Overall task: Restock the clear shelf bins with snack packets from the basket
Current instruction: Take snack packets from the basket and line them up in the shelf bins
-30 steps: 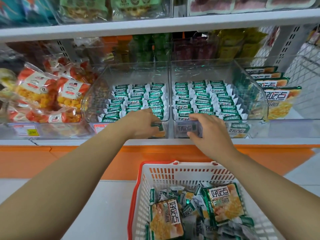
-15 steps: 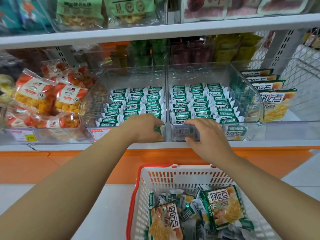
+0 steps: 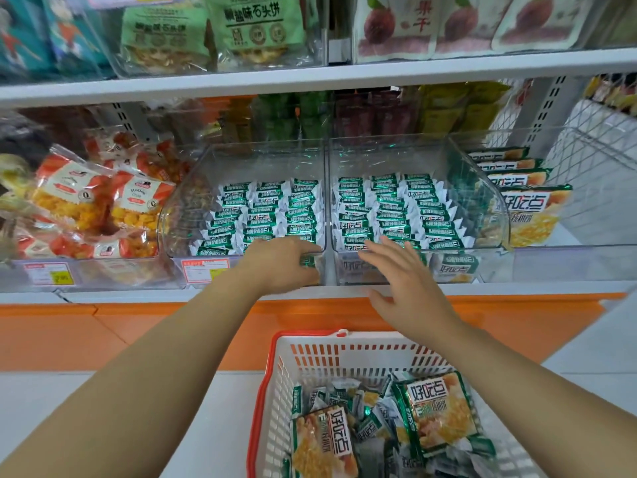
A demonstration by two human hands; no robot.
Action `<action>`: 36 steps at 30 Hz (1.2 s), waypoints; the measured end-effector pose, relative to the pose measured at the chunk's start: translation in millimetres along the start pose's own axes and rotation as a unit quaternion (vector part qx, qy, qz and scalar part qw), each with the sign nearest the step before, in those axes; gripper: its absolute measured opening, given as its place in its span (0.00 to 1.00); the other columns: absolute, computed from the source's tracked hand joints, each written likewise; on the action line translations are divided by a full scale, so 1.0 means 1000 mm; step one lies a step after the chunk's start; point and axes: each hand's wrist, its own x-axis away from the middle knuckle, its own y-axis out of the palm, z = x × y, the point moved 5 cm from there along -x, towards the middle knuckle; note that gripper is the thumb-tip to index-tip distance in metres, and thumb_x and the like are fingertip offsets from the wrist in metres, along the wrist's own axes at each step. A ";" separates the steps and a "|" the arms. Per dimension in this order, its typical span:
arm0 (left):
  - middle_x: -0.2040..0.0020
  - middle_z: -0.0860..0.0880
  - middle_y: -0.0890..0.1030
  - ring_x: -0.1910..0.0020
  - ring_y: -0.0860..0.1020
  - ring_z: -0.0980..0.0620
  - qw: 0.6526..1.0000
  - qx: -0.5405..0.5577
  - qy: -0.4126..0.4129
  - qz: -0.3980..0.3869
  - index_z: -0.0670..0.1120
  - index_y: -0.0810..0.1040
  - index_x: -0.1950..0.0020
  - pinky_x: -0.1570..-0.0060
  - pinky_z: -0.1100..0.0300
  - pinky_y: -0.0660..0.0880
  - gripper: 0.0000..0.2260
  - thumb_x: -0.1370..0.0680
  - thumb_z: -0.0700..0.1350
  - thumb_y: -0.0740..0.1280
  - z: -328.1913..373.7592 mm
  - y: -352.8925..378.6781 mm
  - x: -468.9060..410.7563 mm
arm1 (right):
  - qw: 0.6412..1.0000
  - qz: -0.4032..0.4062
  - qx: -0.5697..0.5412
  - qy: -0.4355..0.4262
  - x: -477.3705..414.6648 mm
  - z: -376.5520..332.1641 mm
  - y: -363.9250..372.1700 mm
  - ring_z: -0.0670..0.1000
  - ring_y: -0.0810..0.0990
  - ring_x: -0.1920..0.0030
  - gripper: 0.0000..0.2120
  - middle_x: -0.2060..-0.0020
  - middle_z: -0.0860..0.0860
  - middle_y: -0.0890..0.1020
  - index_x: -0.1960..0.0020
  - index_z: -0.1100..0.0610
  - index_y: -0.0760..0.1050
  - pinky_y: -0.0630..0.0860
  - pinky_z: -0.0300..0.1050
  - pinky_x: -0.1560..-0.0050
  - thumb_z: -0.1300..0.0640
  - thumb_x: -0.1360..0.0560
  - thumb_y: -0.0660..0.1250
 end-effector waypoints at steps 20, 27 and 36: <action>0.31 0.49 0.68 0.40 0.75 0.47 0.960 0.184 -0.135 -0.164 0.54 0.70 0.31 0.41 0.50 0.73 0.17 0.21 0.48 0.60 0.075 0.273 0.067 | 0.875 -0.325 -0.038 0.358 0.179 0.123 0.103 0.57 0.73 0.37 0.26 0.33 0.59 0.70 0.26 0.56 0.61 0.69 0.45 0.39 0.55 0.22 0.62; 0.24 0.44 0.54 0.27 0.59 0.41 0.931 0.127 -0.128 -0.317 0.48 0.59 0.24 0.29 0.47 0.60 0.27 0.21 0.53 0.60 0.060 0.341 0.075 | 0.887 -0.322 -0.019 0.329 0.180 0.135 0.156 0.57 0.52 0.24 0.36 0.23 0.53 0.48 0.23 0.50 0.49 0.54 0.55 0.27 0.58 0.23 0.65; 0.22 0.46 0.49 0.25 0.54 0.39 0.931 0.133 -0.132 -0.312 0.54 0.54 0.23 0.29 0.44 0.60 0.29 0.22 0.58 0.59 0.054 0.360 0.072 | 0.866 -0.386 0.121 0.294 0.222 0.137 0.186 0.60 0.43 0.24 0.53 0.25 0.53 0.33 0.25 0.44 0.31 0.55 0.63 0.29 0.35 0.31 0.69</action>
